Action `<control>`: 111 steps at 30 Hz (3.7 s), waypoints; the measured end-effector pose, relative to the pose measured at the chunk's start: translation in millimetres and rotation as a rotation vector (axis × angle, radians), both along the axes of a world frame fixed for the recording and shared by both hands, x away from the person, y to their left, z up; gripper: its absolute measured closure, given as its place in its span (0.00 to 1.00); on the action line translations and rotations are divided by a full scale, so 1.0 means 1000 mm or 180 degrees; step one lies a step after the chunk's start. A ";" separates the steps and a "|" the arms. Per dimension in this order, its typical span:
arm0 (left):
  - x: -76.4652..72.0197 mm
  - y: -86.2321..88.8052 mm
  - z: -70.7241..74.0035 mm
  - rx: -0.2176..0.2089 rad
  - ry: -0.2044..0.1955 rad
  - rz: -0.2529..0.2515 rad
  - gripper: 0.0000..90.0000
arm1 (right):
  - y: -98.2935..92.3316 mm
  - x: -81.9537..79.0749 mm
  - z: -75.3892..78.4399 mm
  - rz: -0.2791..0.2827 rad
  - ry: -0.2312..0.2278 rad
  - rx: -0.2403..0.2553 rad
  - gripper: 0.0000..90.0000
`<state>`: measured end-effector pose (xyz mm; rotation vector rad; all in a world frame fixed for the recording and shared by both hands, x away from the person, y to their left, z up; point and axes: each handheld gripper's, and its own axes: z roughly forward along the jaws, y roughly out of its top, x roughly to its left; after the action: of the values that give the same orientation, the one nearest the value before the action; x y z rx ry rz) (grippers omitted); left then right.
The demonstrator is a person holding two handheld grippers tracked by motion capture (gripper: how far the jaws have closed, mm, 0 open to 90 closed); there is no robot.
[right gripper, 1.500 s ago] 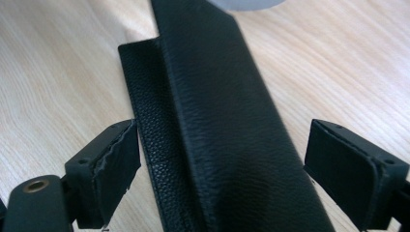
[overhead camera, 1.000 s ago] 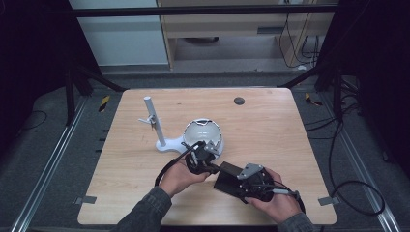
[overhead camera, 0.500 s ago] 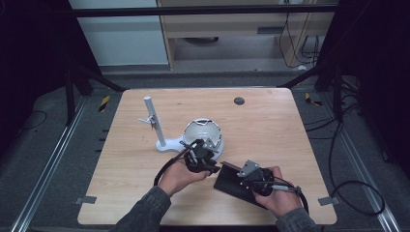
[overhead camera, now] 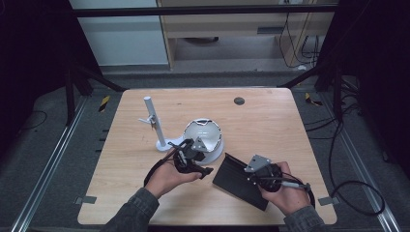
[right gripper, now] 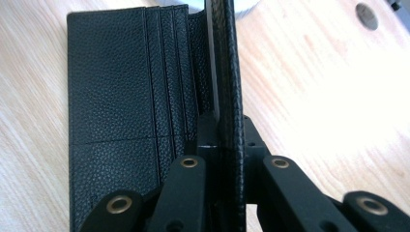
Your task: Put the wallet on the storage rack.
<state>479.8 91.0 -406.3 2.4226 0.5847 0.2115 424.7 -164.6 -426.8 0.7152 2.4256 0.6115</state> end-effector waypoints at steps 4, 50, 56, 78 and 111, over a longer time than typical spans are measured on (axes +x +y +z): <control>0.001 0.000 0.001 -0.0079 0.0026 -0.0027 0.36 | -0.005 -0.003 0.010 0.0059 -0.0092 0.0140 0.93; 0.012 -0.011 0.007 -0.0538 0.0269 -0.0285 0.73 | -0.012 -0.017 0.044 0.0482 -0.0621 0.0966 0.93; 0.004 -0.010 0.022 -0.0510 0.0250 -0.0317 0.88 | -0.016 -0.018 0.040 0.0488 -0.0608 0.0941 0.92; 0.003 -0.008 0.085 -0.0201 -0.0105 -0.0213 0.89 | -0.013 -0.013 -0.007 0.0302 -0.0241 0.1113 0.24; 0.001 0.016 0.141 -0.0225 -0.0278 -0.0029 0.89 | -0.075 0.024 -0.073 -0.1294 0.0071 0.1375 0.06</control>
<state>481.2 107.2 -265.5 2.3347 0.5330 0.2864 449.1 -239.1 -499.4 1.3523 2.0888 0.9648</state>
